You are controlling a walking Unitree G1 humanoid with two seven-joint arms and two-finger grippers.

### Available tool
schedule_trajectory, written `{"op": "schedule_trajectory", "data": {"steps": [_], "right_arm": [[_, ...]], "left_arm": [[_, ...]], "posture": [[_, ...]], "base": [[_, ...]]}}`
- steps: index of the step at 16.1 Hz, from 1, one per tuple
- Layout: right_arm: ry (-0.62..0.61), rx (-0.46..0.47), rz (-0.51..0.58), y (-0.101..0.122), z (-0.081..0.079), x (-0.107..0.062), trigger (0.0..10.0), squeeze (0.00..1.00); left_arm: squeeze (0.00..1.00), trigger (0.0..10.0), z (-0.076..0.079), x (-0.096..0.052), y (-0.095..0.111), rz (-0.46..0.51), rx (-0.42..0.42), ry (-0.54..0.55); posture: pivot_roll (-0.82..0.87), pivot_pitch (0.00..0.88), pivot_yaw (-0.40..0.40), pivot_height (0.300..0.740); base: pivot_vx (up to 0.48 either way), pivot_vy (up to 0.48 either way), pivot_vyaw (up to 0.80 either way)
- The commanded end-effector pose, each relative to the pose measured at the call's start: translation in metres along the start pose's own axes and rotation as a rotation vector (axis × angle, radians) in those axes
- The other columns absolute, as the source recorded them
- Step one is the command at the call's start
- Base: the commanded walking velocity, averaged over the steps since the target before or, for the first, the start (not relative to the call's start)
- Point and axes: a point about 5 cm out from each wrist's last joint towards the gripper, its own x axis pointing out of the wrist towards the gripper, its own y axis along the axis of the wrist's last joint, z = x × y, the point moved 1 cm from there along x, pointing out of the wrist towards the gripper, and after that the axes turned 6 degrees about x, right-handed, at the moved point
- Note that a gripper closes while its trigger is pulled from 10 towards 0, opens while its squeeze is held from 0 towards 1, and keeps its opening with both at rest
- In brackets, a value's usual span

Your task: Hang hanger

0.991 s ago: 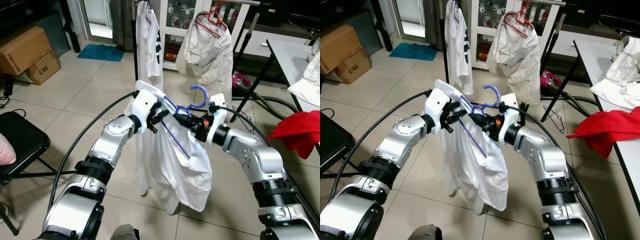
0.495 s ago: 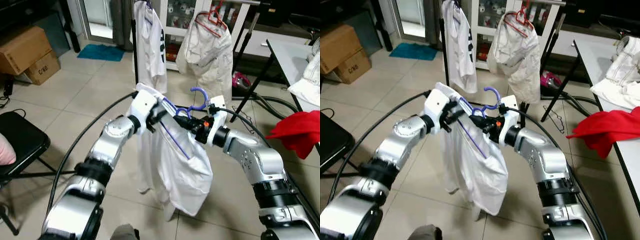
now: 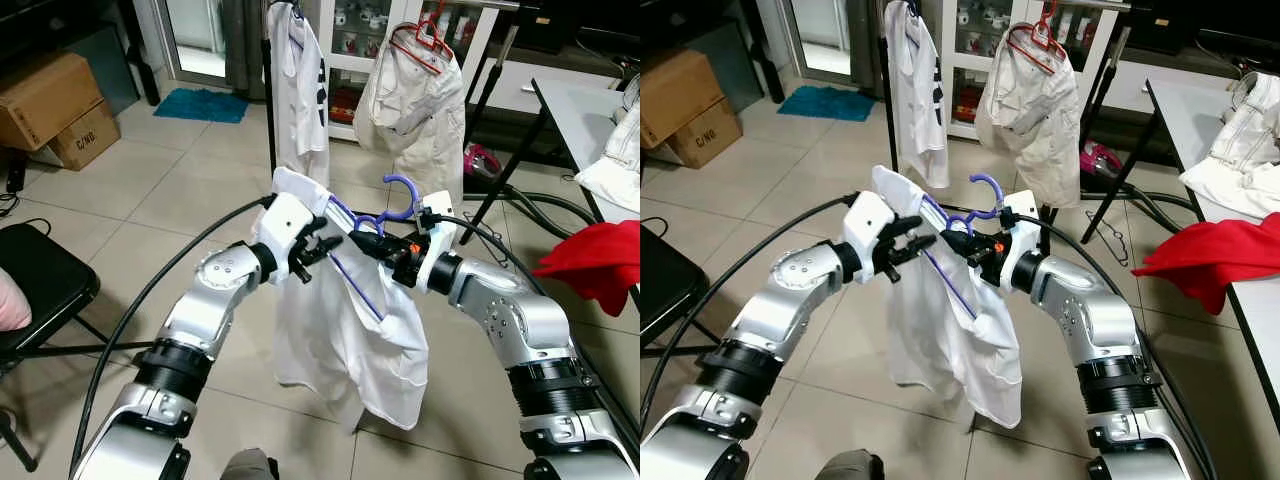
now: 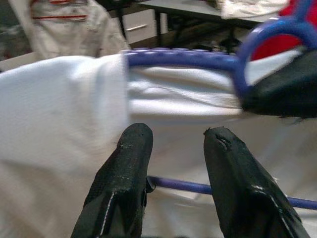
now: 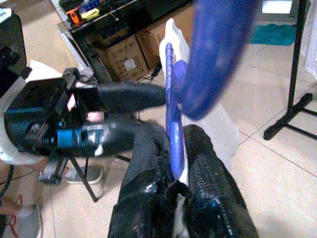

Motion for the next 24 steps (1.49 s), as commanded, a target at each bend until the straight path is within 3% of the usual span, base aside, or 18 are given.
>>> {"op": "schedule_trajectory", "data": {"steps": [1,5,8,11,14,17,21,24], "right_arm": [[0.014,-0.021,0.031,0.009,-0.001,-0.003,10.0,0.00],[0.023,-0.020,0.028,0.009,-0.002,-0.002,10.0,0.00],[0.032,-0.021,0.027,0.010,-0.004,0.000,10.0,0.00],[0.035,-0.023,0.028,0.010,-0.005,0.000,10.0,0.00],[0.034,-0.023,0.033,0.010,-0.005,-0.002,10.0,0.00],[0.034,-0.021,0.034,0.009,-0.005,-0.003,10.0,0.00],[0.041,-0.020,0.031,0.009,-0.006,-0.001,10.0,0.00],[0.047,-0.021,0.031,0.010,-0.007,0.001,10.0,0.00]], "left_arm": [[0.00,10.0,-0.008,-0.004,0.001,-0.012,-0.010,0.065],[0.00,10.0,-0.020,-0.009,-0.005,-0.050,-0.023,0.230],[0.00,10.0,-0.027,-0.001,-0.010,-0.103,-0.050,0.305],[0.00,10.0,-0.022,0.012,-0.009,-0.111,-0.066,0.241],[0.00,10.0,-0.008,0.019,-0.001,-0.069,-0.070,0.126],[0.00,10.0,-0.002,0.020,0.002,-0.056,-0.050,0.080],[0.00,10.0,-0.002,0.019,0.002,-0.056,-0.036,0.074],[0.00,10.0,-0.016,0.019,0.000,-0.078,-0.047,0.180]], "posture": [[0.08,0.000,-0.018,0.740],[0.08,0.000,-0.022,0.740],[0.08,0.000,-0.026,0.740],[0.07,0.000,-0.019,0.740],[0.07,0.000,-0.010,0.740],[0.07,0.000,-0.005,0.740],[0.07,0.000,-0.012,0.740],[0.07,0.000,-0.014,0.740]], "base": [[0.000,0.000,0.00],[0.000,0.000,0.00],[0.000,0.000,0.00],[0.000,0.000,0.00],[0.000,0.000,0.00],[0.000,0.000,0.00],[0.000,0.000,0.00],[0.000,0.000,0.00]]}}
